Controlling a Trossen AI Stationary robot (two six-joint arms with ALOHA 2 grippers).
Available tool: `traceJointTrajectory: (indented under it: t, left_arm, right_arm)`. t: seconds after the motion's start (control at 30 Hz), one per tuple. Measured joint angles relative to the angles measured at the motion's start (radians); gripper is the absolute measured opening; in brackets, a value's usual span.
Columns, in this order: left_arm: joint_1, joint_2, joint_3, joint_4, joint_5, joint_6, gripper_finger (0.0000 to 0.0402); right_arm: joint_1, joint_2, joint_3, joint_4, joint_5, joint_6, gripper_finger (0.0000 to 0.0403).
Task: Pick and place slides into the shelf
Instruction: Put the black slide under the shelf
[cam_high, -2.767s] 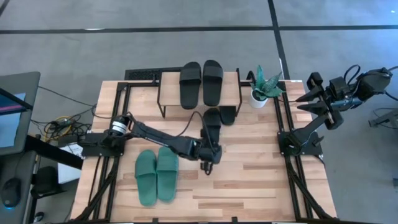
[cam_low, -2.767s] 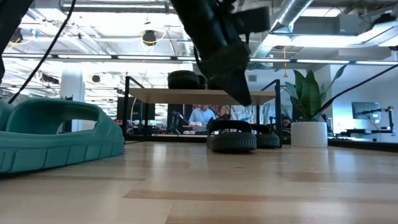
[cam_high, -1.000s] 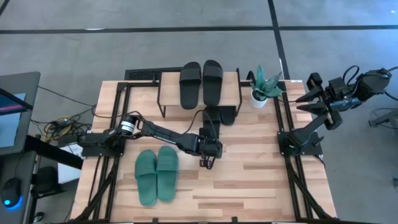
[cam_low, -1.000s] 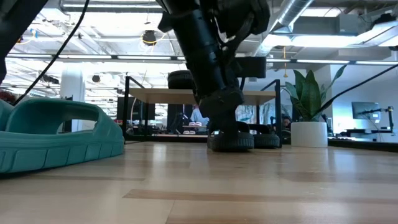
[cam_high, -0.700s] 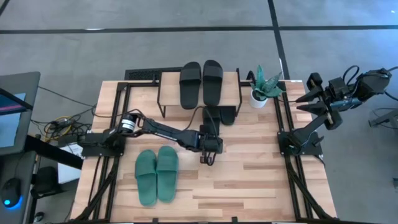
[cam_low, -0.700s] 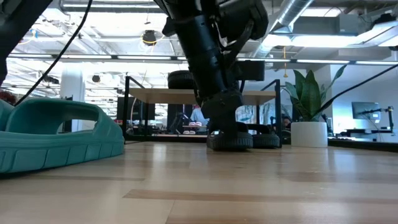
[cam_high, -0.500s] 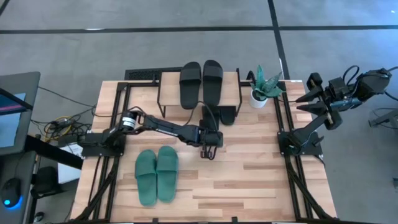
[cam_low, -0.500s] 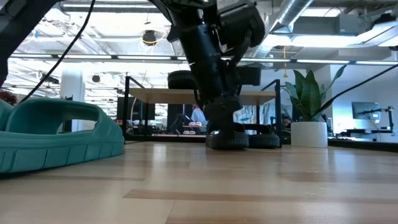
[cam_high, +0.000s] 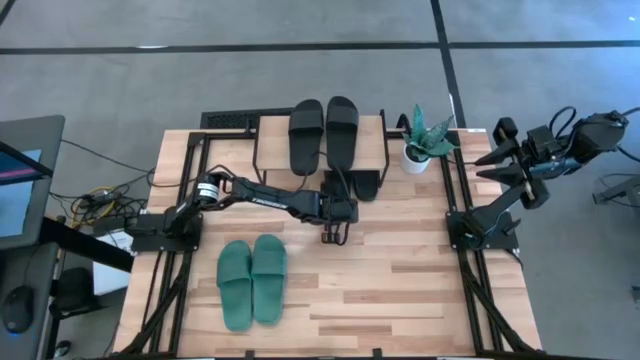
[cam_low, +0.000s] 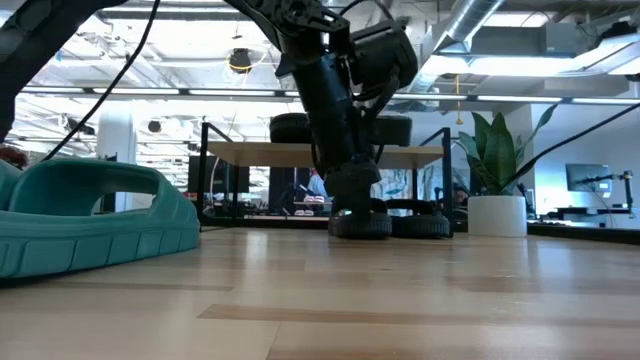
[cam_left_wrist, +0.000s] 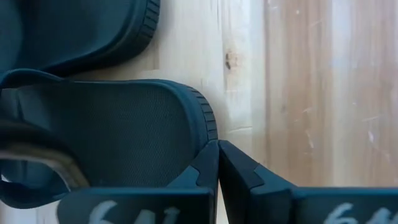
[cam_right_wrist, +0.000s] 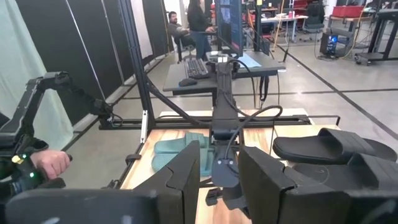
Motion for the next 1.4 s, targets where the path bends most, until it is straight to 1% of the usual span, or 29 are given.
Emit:
traceJointTrajectory:
  t: [0.13, 0.33, 0.43, 0.53, 0.77, 0.83, 0.93, 1.0, 1.13, 1.23, 1.3, 1.4]
  left_arm:
    - [0.017, 0.000, 0.000, -0.009, -0.001, 0.024, 0.0000]
    - [0.035, 0.000, 0.000, -0.031, 0.000, 0.019, 0.0000]
    - [0.037, 0.000, 0.000, -0.033, -0.021, 0.016, 0.0000]
    - [0.038, 0.000, 0.000, -0.033, -0.041, 0.012, 0.0000]
    - [0.014, 0.000, 0.000, -0.027, -0.039, 0.001, 0.0000]
    - [0.008, 0.000, 0.000, -0.027, -0.026, -0.014, 0.0000]
    - [0.006, 0.000, 0.001, -0.030, 0.025, -0.033, 0.0000]
    - [0.006, 0.000, 0.001, -0.049, 0.030, -0.048, 0.0000]
    - [0.008, 0.000, 0.001, -0.136, -0.043, -0.106, 0.0000]
    - [0.019, -0.001, 0.001, -0.168, -0.093, -0.150, 0.0000]
    - [0.032, -0.001, 0.001, -0.174, -0.117, -0.180, 0.0000]
    - [0.056, -0.001, 0.001, -0.173, -0.121, -0.221, 0.0000]
  right_arm:
    - [0.000, 0.000, 0.000, -0.002, 0.000, 0.000, 0.0098]
    - [0.000, 0.000, 0.000, -0.001, 0.000, -0.001, 0.0098]
    - [0.000, 0.000, 0.000, -0.002, 0.000, -0.002, 0.0098]
    - [0.000, 0.000, 0.000, -0.002, 0.000, -0.002, 0.0098]
    - [0.000, 0.000, 0.000, -0.002, 0.000, -0.002, 0.0098]
    - [0.000, 0.000, 0.000, -0.002, 0.000, -0.001, 0.0098]
    - [0.000, 0.000, 0.000, -0.002, 0.000, 0.000, 0.0098]
    - [0.000, 0.000, 0.000, -0.002, 0.000, 0.000, 0.0098]
    - [0.000, 0.000, 0.000, -0.003, 0.000, 0.000, 0.0098]
    - [0.000, 0.000, 0.000, -0.003, 0.000, -0.001, 0.0098]
    - [0.000, 0.000, 0.000, -0.003, 0.000, -0.002, 0.0098]
    - [0.000, 0.000, 0.000, -0.003, 0.000, -0.002, 0.0098]
